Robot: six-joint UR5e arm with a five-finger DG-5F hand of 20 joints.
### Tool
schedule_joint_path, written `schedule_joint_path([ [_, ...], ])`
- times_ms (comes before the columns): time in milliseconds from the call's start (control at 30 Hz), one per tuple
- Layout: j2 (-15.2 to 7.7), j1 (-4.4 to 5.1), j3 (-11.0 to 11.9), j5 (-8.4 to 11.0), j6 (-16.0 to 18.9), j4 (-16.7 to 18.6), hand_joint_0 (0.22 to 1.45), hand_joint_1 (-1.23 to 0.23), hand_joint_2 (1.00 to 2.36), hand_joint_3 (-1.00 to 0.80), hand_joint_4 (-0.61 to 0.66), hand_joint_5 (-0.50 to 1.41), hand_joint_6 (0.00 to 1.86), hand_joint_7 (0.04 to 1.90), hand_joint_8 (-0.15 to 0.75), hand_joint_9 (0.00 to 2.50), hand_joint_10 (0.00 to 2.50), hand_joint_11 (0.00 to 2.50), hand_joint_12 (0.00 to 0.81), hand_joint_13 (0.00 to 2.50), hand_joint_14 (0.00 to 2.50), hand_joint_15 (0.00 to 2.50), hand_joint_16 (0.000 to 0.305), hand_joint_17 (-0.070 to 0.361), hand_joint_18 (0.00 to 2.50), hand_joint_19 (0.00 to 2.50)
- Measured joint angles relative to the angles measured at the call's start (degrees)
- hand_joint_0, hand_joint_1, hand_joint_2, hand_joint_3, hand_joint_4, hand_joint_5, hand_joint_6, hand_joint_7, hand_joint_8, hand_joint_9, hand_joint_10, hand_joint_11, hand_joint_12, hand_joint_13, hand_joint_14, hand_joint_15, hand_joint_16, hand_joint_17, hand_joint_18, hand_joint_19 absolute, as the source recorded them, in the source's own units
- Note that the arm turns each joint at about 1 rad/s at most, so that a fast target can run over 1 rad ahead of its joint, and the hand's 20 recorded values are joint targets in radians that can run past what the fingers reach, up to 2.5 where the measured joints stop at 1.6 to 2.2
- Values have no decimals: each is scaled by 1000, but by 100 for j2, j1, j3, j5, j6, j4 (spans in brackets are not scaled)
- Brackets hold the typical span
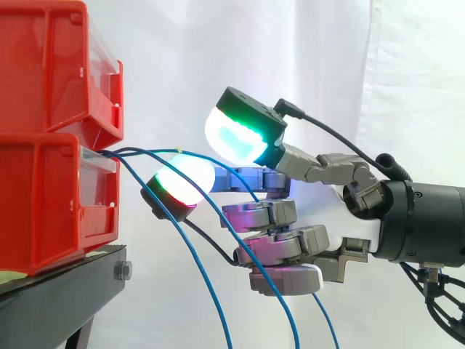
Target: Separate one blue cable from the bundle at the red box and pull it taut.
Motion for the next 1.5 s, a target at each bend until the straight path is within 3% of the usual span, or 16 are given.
schedule_joint_path([
  [233, 0, 3, -2, 1, -2, -2, 609, -676, 1017, -255, 21, -167, 906, 809, 194, 622, 2500, 1888, 347, 937, 2500, 1190, 42, 95, 1334, 1501],
  [433, -1, 2, -1, -4, -2, -2, 625, -771, 1020, -186, -95, -161, 907, 831, 140, 570, 2500, 2031, 336, 866, 2500, 1210, 41, 92, 1284, 1644],
  [667, -1, 5, -2, -5, -2, -2, 625, -795, 1024, -132, -196, -143, 899, 877, 101, 512, 2500, 2144, 324, 790, 2500, 1176, 40, 89, 1215, 1660],
  [1000, 0, 46, -6, -16, 160, -111, 603, -783, 1024, -54, -213, -126, 899, 900, 97, 507, 2500, 2143, 345, 786, 2500, 1074, 39, 87, 1146, 1661],
  [1133, 3, 78, -7, -117, 342, -269, 603, -777, 1020, -45, -177, -119, 901, 889, 113, 527, 2500, 2024, 358, 808, 2500, 1026, 44, 99, 1124, 1485],
  [1367, 6, 122, -8, -466, 398, -490, 604, -772, 1016, -57, -135, -117, 903, 877, 130, 546, 2500, 1953, 364, 836, 2500, 995, 46, 104, 1125, 1379],
  [1500, 27, 140, -8, -518, 400, -548, 602, -768, 1015, -69, -110, -118, 903, 878, 138, 555, 2500, 1950, 366, 842, 2500, 995, 48, 107, 1133, 1362],
])
